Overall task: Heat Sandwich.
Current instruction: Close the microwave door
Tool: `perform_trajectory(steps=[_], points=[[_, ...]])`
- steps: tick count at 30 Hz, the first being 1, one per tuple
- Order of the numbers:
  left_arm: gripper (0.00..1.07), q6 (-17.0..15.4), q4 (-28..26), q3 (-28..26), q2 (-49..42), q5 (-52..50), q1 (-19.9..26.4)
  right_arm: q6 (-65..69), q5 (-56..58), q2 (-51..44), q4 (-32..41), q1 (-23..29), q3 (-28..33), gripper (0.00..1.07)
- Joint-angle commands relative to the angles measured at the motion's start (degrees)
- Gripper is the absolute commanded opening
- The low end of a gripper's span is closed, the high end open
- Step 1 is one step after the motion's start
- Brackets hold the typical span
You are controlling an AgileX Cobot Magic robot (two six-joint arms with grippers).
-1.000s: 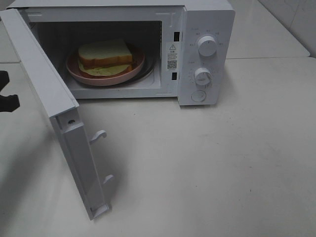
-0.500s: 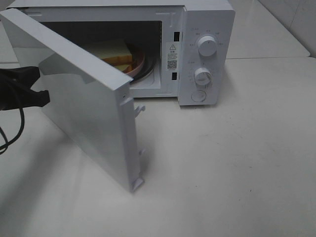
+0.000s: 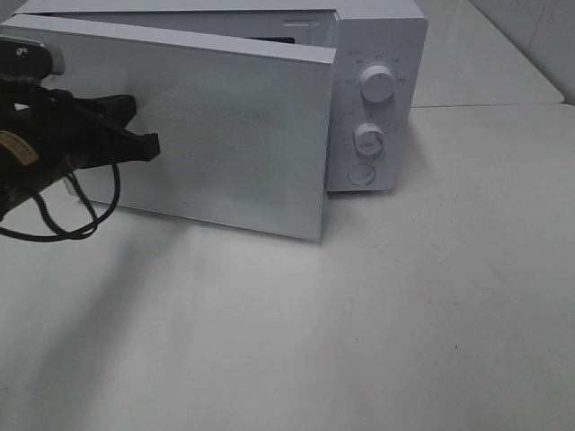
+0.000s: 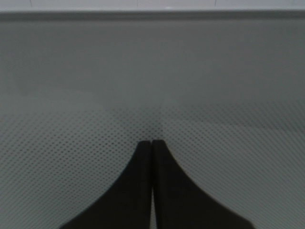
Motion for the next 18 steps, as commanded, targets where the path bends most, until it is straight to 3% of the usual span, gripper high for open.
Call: perform_trajectory(steps=[1,6,18], points=[[0.00,2.12,-3.90,-3.27,1.78,1.66,-2.29,-0.52,-0.40,-1.72,0.00,-0.40,0.11,0.74],[0.00,6.07,-8.65,-7.96,4.76,3.04,-5.27,-0.52,-0.40,-1.72,0.00,-0.40,0.11,0.74],[0.00,6.42,-13.87,-17.93,9.97,6.53,-8.02,-0.52,-0.40,-1.72,0.00,-0.40,0.11,0.74]])
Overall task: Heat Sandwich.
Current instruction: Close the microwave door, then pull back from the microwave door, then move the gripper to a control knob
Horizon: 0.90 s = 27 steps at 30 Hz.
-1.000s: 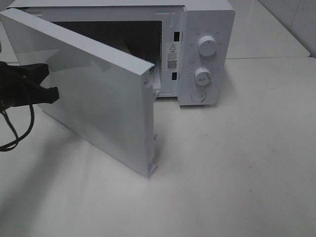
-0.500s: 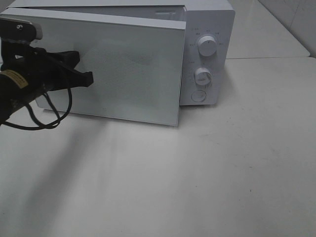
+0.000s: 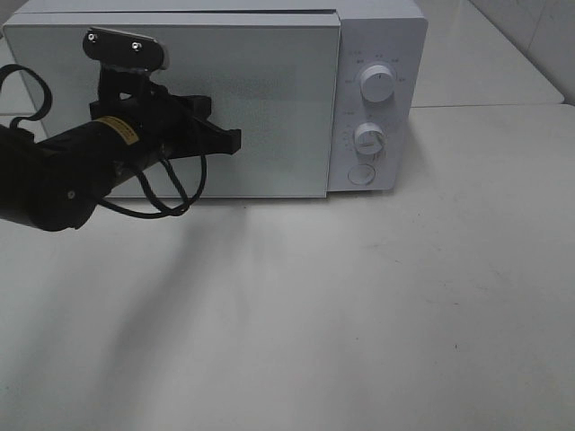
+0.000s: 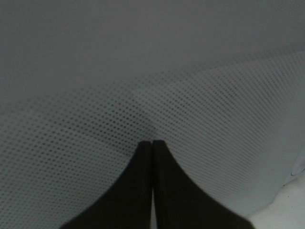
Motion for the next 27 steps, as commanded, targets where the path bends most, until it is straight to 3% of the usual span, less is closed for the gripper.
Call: perform_trajectory(steps=[1,6,13,22,25,26,27], points=[[0.00,0.00,-4.64,-4.30,0.86,-1.49,0.69,-0.52,-0.40,-1.72,-0.06,-0.40,0.11,0.74],[0.00,3.04,-8.31,-7.56,1.78,0.06,0.69,-0.52,-0.40,-1.72,-0.06,-0.40,0.11,0.74],[0.00,3.61,-8.31,-7.45,1.32,2.29,0.69,-0.52,-0.40,-1.72,-0.06,-0.40,0.11,0.74],[0.00,3.67,-7.73,0.46,-7.56,11.52,-1.15,-0.52,-0.40,-1.72,-0.06,-0.40,0.11,0.74],[0.00,3.67,-7.79,4.13,-13.01,20.40,-1.26,-0.52,-0.40,-1.72,-0.06,-0.40,0.11,0.74],[0.06,3.67,-7.91,5.16,-15.64,27.44,-1.26,-0.52,-0.40,-1.72,-0.06,-0.40,0.11,0.74],[0.06,3.67,-7.91,5.16,-15.64,27.44,-1.26,-0.52,-0.40,-1.72,-0.06,-0.40,0.11,0.74]])
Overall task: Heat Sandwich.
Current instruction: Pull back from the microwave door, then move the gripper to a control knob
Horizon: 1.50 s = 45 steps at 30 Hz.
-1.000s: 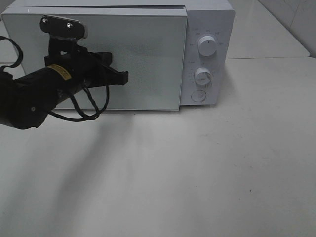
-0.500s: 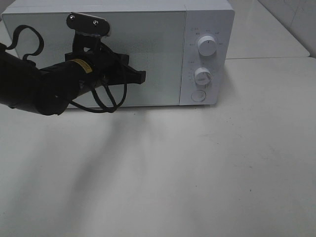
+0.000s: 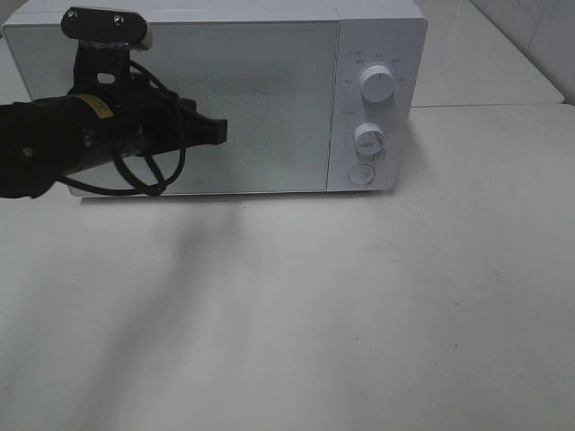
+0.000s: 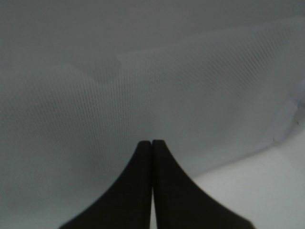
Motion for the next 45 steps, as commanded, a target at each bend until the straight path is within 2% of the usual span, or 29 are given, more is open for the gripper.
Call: perform_trajectory(steps=[1,3,4,5,6,7,9,14,16,17,18,20,22,23,24,27,28,29,32,39,44,45], points=[[0.15,-0.17,-0.57,1.60,-4.47,11.97,-0.17,-0.52,-0.40,-1.72,-0.06,-0.40,0.11,0.74],[0.42,-0.17,-0.57,1.60,-6.65,19.65,0.00,-0.52,-0.40,-1.72,-0.06,-0.40,0.11,0.74],[0.81,-0.17,-0.57,1.60,-8.71,26.64,0.11,-0.52,-0.40,-1.72,-0.06,-0.40,0.11,0.74],[0.81,-0.17,-0.57,1.60,-8.71,26.64,0.11,-0.52,-0.40,-1.72,-0.06,-0.40,0.11,0.74],[0.95,-0.17,-0.57,1.60,-9.57,29.34,0.11,-0.52,-0.40,-1.72,-0.06,-0.40,0.11,0.74],[1.00,-0.06,-0.34,1.60,-10.60,32.43,0.11,-0.52,-0.40,-1.72,-0.06,-0.40,0.11,0.74],[0.97,0.06,0.57,1.60,-13.69,40.62,0.11,-0.52,-0.40,-1.72,-0.06,-0.40,0.11,0.74],[0.97,-0.23,4.41,1.60,-18.85,49.62,0.11,-0.52,-0.40,-1.72,-0.06,-0.40,0.11,0.74],[0.97,-2.12,6.07,1.55,-21.43,54.03,0.40,-0.52,-0.40,-1.72,-0.06,-0.40,0.11,0.74],[0.97,-4.13,6.70,1.32,-22.75,56.49,1.09,-0.52,-0.40,-1.72,-0.06,-0.40,0.11,0.74],[0.97,-7.05,7.96,1.09,-24.98,60.16,3.32,-0.52,-0.40,-1.72,-0.06,-0.40,0.11,0.74],[0.97,-7.73,8.71,1.03,-26.18,61.71,4.76,-0.52,-0.40,-1.72,-0.06,-0.40,0.11,0.74],[0.97,-8.08,9.05,0.97,-28.36,65.26,7.96,-0.52,-0.40,-1.72,-0.06,-0.40,0.11,0.74],[0.97,-8.08,9.05,0.97,-30.02,68.70,11.52,-0.52,-0.40,-1.72,-0.06,-0.40,0.11,0.74],[0.97,-8.08,9.05,0.97,-30.02,68.70,11.52,-0.52,-0.40,-1.72,-0.06,-0.40,0.11,0.74],[0.97,-7.68,9.05,0.97,-32.26,75.23,17.70,-0.52,-0.40,-1.72,-0.06,-0.40,0.11,0.74],[0.97,-7.62,9.05,0.97,-33.80,78.78,21.14,-0.52,-0.40,-1.72,-0.06,-0.40,0.11,0.74],[0.97,-7.62,9.05,0.97,-33.80,78.78,21.14,-0.52,-0.40,-1.72,-0.06,-0.40,0.11,0.74],[0.97,-8.77,8.71,0.97,-37.24,84.68,26.13,-0.52,-0.40,-1.72,-0.06,-0.40,0.11,0.74],[0.97,-9.22,9.74,1.66,-44.92,92.65,29.79,-0.52,-0.40,-1.72,-0.06,-0.40,0.11,0.74],[0.97,-9.17,10.03,6.36,-53.74,93.79,30.08,-0.52,-0.40,-1.72,-0.06,-0.40,0.11,0.74],[0.97,-9.11,10.03,8.19,-58.33,93.97,30.08,-0.52,-0.40,-1.72,-0.06,-0.40,0.11,0.74]])
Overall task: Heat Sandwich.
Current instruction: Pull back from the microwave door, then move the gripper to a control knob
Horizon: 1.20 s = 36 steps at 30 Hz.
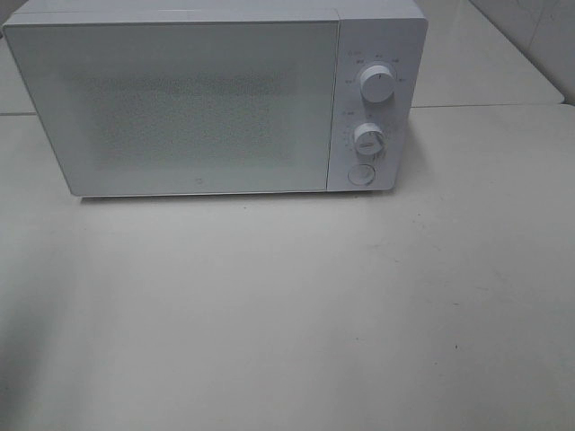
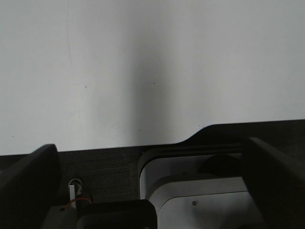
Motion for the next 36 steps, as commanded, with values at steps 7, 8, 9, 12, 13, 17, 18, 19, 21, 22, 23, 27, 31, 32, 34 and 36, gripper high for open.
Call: perform_trajectory(steps=[7,8,9,12,13,17,18,19,21,22,23,27,31,32,34,36], points=[[0.97,0.34,0.06,6.36,-20.74,0.92,0.11,-0.52,-0.40,-1.72,-0.06,-0.40,0.11,0.74],[0.97,0.34,0.06,6.36,-20.74,0.92,0.11,-0.52,-0.40,-1.72,-0.06,-0.40,0.11,0.74],[0.97,0.86,0.00,6.88,-22.92,0.69,0.11,-0.52,-0.40,-1.72,-0.06,-0.40,0.11,0.74],[0.97,1.55,0.06,8.82,-30.31,0.52,0.11,-0.52,-0.40,-1.72,-0.06,-0.40,0.11,0.74],[0.97,1.55,0.06,8.82,-30.31,0.52,0.11,-0.52,-0.40,-1.72,-0.06,-0.40,0.11,0.74],[0.97,1.55,0.23,9.57,-38.27,-0.17,0.11,-0.52,-0.40,-1.72,-0.06,-0.40,0.11,0.74],[0.97,1.55,0.23,9.57,-38.27,-0.17,0.11,-0.52,-0.40,-1.72,-0.06,-0.40,0.11,0.74],[0.97,1.55,0.23,9.57,-39.59,-0.17,0.11,-0.52,-0.40,-1.72,-0.06,-0.40,0.11,0.74],[0.97,1.32,0.23,9.57,-42.63,-0.57,0.11,-0.52,-0.40,-1.72,-0.06,-0.40,0.11,0.74],[0.97,1.09,0.23,9.63,-43.37,-1.03,0.11,-0.52,-0.40,-1.72,-0.06,-0.40,0.11,0.74],[0.97,1.09,0.23,9.63,-43.37,-1.03,0.11,-0.52,-0.40,-1.72,-0.06,-0.40,0.11,0.74],[0.97,0.97,0.17,10.26,-46.87,-3.95,0.11,-0.52,-0.40,-1.72,-0.06,-0.40,0.11,0.74],[0.97,0.92,-0.46,12.26,-48.76,-7.91,0.11,-0.52,-0.40,-1.72,-0.06,-0.40,0.11,0.74],[0.97,0.92,-0.46,12.32,-48.76,-7.85,0.11,-0.52,-0.40,-1.72,-0.06,-0.40,0.11,0.74],[0.97,0.92,-0.40,12.32,-48.76,-7.85,0.11,-0.52,-0.40,-1.72,-0.06,-0.40,0.11,0.74],[0.97,0.92,-0.46,12.32,-48.76,-7.85,0.11,-0.52,-0.40,-1.72,-0.06,-0.40,0.11,0.74]])
